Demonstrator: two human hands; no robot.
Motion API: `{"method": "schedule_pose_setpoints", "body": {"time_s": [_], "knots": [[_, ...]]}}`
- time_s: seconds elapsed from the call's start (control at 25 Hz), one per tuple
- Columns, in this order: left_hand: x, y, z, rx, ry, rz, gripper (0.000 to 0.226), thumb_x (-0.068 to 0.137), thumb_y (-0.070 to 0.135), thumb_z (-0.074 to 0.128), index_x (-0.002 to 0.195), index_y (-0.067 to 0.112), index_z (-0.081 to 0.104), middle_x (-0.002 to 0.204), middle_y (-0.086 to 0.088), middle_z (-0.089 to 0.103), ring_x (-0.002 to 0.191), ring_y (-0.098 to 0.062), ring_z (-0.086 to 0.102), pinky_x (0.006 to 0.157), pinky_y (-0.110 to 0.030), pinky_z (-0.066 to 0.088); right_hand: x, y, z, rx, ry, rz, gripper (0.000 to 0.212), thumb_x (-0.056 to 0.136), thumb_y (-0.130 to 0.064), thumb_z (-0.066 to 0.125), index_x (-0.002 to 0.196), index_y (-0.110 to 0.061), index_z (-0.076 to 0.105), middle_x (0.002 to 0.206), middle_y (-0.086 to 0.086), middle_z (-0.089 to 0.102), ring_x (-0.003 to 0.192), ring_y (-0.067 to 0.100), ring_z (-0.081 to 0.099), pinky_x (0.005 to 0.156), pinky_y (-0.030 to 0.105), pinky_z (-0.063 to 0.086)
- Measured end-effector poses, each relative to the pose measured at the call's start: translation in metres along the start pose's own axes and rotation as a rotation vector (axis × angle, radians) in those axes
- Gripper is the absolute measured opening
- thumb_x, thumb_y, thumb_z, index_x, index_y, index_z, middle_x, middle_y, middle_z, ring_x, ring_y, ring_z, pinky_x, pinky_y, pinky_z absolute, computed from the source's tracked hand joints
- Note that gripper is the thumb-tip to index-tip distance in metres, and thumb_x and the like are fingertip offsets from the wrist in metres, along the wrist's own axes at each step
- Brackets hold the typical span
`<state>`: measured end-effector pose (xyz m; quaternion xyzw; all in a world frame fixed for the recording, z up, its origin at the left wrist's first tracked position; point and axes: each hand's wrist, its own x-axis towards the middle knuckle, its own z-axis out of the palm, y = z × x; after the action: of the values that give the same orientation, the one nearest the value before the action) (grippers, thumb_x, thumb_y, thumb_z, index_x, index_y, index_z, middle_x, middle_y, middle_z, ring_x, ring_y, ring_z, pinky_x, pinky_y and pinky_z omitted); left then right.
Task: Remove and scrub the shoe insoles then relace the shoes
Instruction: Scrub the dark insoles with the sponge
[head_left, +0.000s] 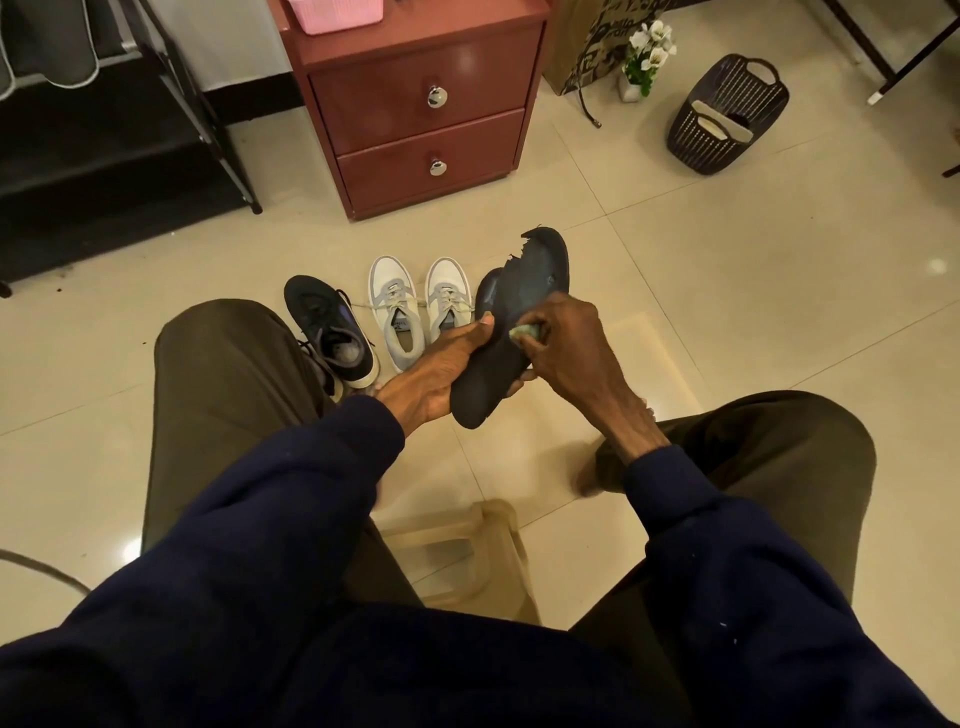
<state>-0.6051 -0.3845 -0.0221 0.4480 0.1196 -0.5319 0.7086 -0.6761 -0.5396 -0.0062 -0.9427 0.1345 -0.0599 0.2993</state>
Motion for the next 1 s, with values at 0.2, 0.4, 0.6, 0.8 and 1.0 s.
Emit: {"method": "schedule_pose_setpoints", "body": {"time_s": [0.2, 0.4, 0.6, 0.8, 1.0], "knots": [[0.0, 0.0, 0.0, 0.011, -0.026, -0.042, 0.031, 0.105, 0.035, 0.054, 0.118, 0.008, 0.064, 0.111, -0.024, 0.072, 0.097, -0.041, 0.069, 0.078, -0.047, 0.06, 0.002, 0.009, -0.011, -0.004, 0.082, 0.089, 0.015, 0.088, -0.022, 0.079, 0.098, -0.011, 0.078, 0.094, 0.004, 0.07, 0.08, 0.012, 0.064, 0.073, 0.029, 0.059], [0.007, -0.001, -0.006, -0.026, 0.107, 0.032, 0.027, 0.102, 0.031, 0.06, 0.114, 0.007, 0.067, 0.091, -0.011, 0.076, 0.076, -0.025, 0.075, 0.063, -0.034, 0.062, -0.008, -0.028, -0.003, 0.141, -0.333, -0.124, 0.007, 0.083, -0.017, 0.082, 0.089, -0.014, 0.081, 0.085, -0.004, 0.072, 0.071, 0.008, 0.065, 0.065, 0.025, 0.057], [0.007, -0.002, -0.002, -0.106, 0.105, 0.042, 0.023, 0.104, 0.027, 0.058, 0.113, 0.008, 0.069, 0.097, -0.013, 0.078, 0.079, -0.029, 0.077, 0.066, -0.045, 0.064, -0.002, -0.01, -0.002, -0.158, -0.006, -0.041, 0.014, 0.085, -0.027, 0.081, 0.089, -0.014, 0.079, 0.086, 0.001, 0.072, 0.076, 0.016, 0.063, 0.064, 0.026, 0.049], [0.012, -0.003, -0.01, -0.049, 0.147, 0.036, 0.044, 0.1, 0.032, 0.065, 0.134, 0.006, 0.06, 0.103, -0.012, 0.075, 0.088, -0.028, 0.074, 0.077, -0.04, 0.062, -0.01, -0.032, -0.002, 0.187, -0.486, -0.13, 0.004, 0.084, -0.016, 0.081, 0.086, -0.013, 0.081, 0.082, -0.006, 0.072, 0.067, 0.007, 0.064, 0.059, 0.015, 0.05], [0.012, -0.004, -0.007, -0.1, 0.119, 0.033, 0.048, 0.097, 0.03, 0.067, 0.139, 0.009, 0.058, 0.127, -0.02, 0.07, 0.111, -0.039, 0.069, 0.1, -0.061, 0.053, -0.001, 0.0, -0.004, -0.187, 0.005, 0.026, 0.015, 0.085, -0.03, 0.081, 0.088, -0.015, 0.078, 0.086, 0.001, 0.071, 0.073, 0.015, 0.064, 0.066, 0.034, 0.058]]}}
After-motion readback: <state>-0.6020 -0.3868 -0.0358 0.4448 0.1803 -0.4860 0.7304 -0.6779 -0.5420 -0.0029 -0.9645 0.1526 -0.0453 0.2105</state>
